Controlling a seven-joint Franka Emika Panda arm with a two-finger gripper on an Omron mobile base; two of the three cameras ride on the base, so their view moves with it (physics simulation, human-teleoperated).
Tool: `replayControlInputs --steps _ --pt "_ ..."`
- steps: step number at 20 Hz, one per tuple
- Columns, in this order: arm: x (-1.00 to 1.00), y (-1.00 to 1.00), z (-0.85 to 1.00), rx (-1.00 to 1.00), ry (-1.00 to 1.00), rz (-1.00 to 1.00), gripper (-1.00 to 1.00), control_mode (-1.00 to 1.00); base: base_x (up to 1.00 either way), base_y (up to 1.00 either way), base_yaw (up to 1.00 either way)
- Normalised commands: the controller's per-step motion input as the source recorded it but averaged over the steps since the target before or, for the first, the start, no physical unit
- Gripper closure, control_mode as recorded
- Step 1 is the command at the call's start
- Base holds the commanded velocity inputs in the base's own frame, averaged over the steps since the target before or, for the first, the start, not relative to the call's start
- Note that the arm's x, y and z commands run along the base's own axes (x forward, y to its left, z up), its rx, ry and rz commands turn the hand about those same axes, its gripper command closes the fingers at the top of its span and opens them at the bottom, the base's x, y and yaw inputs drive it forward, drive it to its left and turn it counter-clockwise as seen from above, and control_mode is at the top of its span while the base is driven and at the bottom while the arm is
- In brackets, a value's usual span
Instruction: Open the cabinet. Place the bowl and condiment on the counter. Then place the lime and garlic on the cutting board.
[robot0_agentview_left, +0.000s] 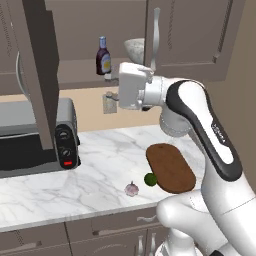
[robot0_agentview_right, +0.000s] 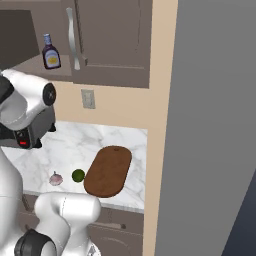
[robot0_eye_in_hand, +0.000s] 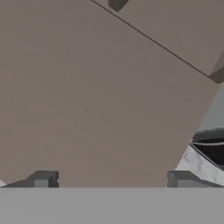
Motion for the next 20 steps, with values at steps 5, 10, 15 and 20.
replayControlInputs --steps 5,10,15,20 --pt "0.00 -0.37 0.13 -0.30 -0.17 -0.21 -1.00 -1.00 0.00 0.00 0.00" --pt "0.00 -0.45 0.01 -0.32 -0.14 -0.24 -1.00 -1.00 0.00 0.00 0.00" --pt "0.00 -0.53 0.06 -0.27 -0.14 -0.24 -1.00 -1.00 0.00 0.00 0.00" --pt "0.00 -0.39 0.06 -0.21 -0.11 -0.21 -1.00 -1.00 0.00 0.00 0.00"
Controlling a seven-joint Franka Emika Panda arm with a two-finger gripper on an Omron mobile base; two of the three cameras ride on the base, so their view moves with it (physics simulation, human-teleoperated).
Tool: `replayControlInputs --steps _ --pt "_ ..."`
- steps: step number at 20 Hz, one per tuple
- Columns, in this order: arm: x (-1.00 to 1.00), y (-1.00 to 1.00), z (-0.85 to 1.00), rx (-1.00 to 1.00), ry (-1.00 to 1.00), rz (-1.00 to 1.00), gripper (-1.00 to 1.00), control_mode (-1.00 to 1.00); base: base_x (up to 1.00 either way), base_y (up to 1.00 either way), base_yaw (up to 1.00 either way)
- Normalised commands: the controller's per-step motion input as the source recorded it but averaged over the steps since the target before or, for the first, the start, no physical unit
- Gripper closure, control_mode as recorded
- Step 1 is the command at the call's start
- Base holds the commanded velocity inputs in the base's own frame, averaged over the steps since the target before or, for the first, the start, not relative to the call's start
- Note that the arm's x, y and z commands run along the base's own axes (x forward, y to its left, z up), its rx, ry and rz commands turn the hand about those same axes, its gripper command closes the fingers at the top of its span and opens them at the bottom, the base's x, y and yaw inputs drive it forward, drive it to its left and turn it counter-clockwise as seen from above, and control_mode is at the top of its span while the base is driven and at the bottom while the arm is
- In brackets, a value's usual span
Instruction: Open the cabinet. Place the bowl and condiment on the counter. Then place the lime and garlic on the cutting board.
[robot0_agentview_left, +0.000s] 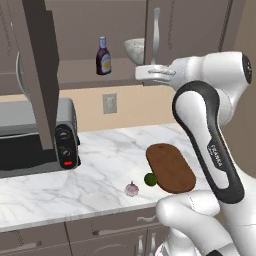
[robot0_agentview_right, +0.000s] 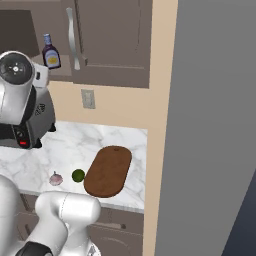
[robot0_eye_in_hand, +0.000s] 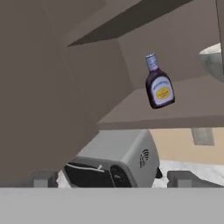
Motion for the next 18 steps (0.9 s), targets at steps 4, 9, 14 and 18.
replayControlInputs --steps 4,9,14,18 --pt "0.00 -0.32 0.13 -0.16 -0.06 -0.24 -1.00 -1.00 0.00 0.00 0.00" --pt "0.05 -0.26 0.19 -0.08 -0.04 -0.22 -1.00 -1.00 0.00 0.00 0.00" --pt "0.05 -0.31 0.23 -0.08 0.00 -0.10 -1.00 -1.00 0.00 0.00 0.00" --pt "0.02 -0.53 0.01 -0.02 0.00 0.00 -1.00 -1.00 0.00 0.00 0.00"
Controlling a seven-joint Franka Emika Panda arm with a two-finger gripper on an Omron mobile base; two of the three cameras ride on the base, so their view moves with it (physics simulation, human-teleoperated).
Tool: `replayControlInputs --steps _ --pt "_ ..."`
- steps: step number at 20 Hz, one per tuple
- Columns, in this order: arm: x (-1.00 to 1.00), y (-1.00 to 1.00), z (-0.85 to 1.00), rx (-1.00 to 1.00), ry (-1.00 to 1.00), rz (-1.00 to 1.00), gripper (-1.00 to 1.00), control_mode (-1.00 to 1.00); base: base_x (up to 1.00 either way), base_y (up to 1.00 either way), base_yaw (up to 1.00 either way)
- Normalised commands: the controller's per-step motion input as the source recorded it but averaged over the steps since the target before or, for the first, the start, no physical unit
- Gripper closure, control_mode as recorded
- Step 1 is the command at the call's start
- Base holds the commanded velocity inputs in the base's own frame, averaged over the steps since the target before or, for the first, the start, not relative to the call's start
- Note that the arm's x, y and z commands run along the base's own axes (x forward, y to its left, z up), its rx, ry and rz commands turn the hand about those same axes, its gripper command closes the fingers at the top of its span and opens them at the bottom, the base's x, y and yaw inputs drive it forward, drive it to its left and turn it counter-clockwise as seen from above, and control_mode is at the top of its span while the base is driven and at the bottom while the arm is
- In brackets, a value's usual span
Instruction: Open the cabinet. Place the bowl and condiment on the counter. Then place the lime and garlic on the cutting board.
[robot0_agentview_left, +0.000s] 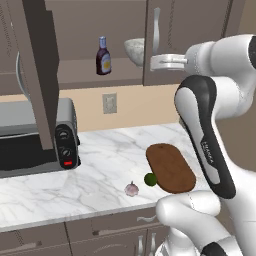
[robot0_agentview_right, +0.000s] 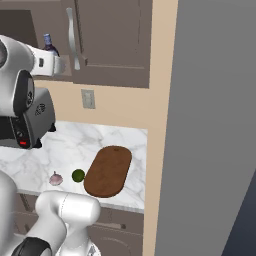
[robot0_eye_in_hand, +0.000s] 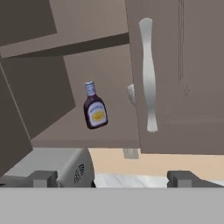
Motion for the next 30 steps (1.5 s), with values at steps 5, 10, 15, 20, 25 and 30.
replayControlInputs --steps 5,10,15,20,25,30 --pt "0.16 -0.26 0.00 -0.01 -0.01 -0.01 -1.00 -1.00 0.00 0.00 0.00" --pt "0.25 -0.05 0.00 0.00 0.00 -0.02 -1.00 -1.00 0.00 0.00 0.00" --pt "0.39 -0.01 0.00 0.00 0.00 0.00 -1.00 -1.00 0.00 0.00 0.00" --pt "0.42 -0.15 0.00 0.00 0.00 0.00 -1.00 -1.00 0.00 0.00 0.00" --pt "0.40 -0.04 0.00 0.00 0.00 0.00 -1.00 -1.00 0.00 0.00 0.00" --pt "0.44 0.00 -0.02 0.00 0.00 0.00 -1.00 -1.00 0.00 0.00 0.00"
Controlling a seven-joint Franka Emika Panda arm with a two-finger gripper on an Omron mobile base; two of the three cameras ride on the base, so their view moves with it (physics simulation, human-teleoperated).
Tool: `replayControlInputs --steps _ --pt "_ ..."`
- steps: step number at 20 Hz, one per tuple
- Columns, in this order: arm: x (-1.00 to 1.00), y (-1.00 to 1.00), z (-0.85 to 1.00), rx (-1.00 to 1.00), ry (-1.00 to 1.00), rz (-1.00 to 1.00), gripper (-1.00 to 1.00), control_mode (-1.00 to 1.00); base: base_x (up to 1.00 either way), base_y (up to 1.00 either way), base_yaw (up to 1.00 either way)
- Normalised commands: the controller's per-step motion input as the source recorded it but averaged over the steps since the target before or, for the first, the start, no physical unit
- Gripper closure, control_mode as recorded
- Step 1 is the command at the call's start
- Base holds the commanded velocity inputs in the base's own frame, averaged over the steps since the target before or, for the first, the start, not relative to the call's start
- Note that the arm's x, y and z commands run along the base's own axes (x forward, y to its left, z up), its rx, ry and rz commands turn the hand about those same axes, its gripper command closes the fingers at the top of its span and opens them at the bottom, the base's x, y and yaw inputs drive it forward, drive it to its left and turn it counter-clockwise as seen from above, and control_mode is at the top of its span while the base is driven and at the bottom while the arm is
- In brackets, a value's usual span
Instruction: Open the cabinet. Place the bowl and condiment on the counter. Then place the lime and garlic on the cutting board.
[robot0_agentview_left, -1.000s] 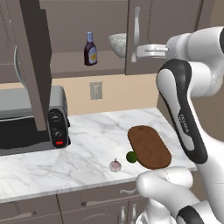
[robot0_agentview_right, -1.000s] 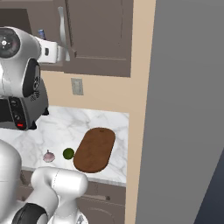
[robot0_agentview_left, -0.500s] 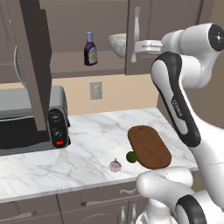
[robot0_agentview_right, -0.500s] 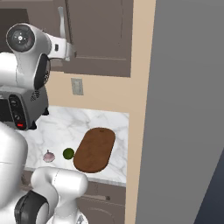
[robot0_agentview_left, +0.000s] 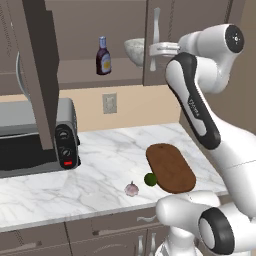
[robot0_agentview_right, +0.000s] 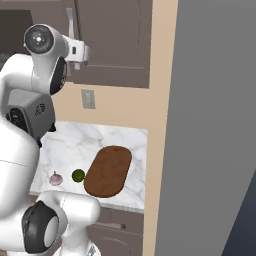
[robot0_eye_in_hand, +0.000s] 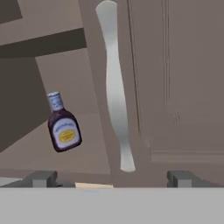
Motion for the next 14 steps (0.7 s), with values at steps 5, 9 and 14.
replayControlInputs --steps 5,9,14 --pt "0.48 0.00 -0.10 -0.01 0.00 0.00 -1.00 -1.00 0.00 0.00 0.00" --pt "0.44 0.00 -0.08 -0.01 0.00 0.00 -1.00 -1.00 0.00 0.00 0.00" --pt "0.43 0.00 0.00 0.00 0.00 0.00 -1.00 -1.00 0.00 0.00 0.00"
